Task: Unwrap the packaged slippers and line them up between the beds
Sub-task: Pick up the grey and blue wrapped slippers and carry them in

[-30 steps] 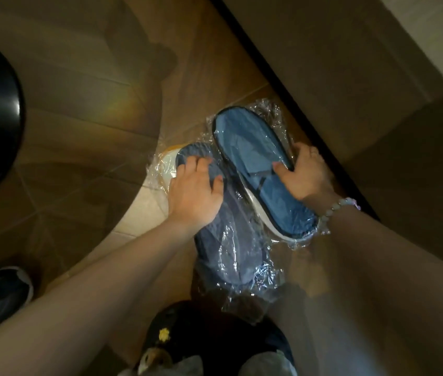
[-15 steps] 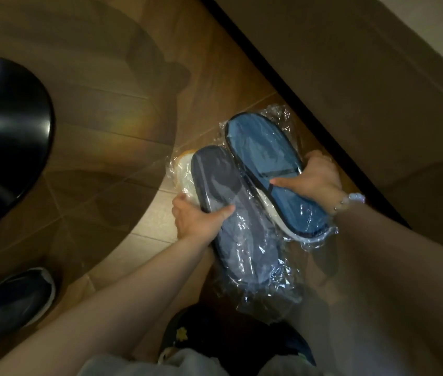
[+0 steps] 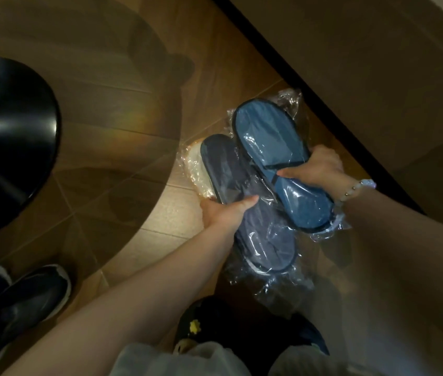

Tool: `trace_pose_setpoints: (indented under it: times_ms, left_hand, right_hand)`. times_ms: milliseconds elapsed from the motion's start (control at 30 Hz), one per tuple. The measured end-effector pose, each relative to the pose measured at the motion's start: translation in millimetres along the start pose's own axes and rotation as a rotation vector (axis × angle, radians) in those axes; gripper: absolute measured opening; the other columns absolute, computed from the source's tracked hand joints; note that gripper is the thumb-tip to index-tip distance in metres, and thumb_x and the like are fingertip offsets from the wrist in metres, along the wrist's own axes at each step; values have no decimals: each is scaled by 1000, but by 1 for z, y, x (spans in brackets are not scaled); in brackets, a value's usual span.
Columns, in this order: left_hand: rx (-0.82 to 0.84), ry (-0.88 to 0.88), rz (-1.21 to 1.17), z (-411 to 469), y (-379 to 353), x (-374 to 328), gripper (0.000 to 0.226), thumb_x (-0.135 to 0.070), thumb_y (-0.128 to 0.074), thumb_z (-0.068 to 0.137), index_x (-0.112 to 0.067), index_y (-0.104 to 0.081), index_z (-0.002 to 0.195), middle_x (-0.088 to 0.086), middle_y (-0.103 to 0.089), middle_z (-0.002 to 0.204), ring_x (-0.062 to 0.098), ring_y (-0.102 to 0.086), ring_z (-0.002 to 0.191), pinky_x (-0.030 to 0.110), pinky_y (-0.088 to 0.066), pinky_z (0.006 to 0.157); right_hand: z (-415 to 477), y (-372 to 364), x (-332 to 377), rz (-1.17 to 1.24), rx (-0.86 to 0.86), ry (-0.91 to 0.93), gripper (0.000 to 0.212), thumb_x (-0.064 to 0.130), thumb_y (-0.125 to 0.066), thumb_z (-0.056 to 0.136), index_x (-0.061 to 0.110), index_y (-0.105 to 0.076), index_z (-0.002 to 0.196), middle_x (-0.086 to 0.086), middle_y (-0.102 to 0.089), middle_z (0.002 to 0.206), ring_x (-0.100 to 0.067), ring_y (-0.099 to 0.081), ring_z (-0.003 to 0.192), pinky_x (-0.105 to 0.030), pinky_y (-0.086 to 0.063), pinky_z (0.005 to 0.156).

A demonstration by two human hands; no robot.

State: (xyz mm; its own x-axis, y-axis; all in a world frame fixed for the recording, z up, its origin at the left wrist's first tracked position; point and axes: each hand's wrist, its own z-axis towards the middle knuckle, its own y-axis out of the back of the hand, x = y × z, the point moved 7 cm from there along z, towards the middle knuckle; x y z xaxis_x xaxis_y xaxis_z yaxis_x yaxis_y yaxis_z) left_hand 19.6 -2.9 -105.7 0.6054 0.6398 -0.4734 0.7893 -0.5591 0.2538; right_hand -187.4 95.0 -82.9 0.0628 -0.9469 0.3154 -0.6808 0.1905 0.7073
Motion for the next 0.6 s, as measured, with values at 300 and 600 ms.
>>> trace_pose_setpoints:
  times_ms: [300, 600]
  left_hand:
    - [37, -141, 62, 14, -13, -14, 57, -26, -86, 64, -14, -57, 112, 2, -67, 113, 25, -63, 105, 40, -50, 97]
    - [197, -185, -6, 28, -5, -35, 38, -24, -82, 70, -16, -61, 101, 0, -70, 99, 16, -67, 84, 31, -55, 80]
  right_hand:
    - [-5, -2, 5, 231, -26, 2, 86, 54, -72, 73, 6, -38, 136, -11, -50, 134, -29, -52, 120, -30, -44, 82]
    - [-10, -4, 19, 327, -168, -50, 83, 57, -69, 74, 2, -43, 131, -14, -52, 135, -32, -52, 121, -35, -46, 90]
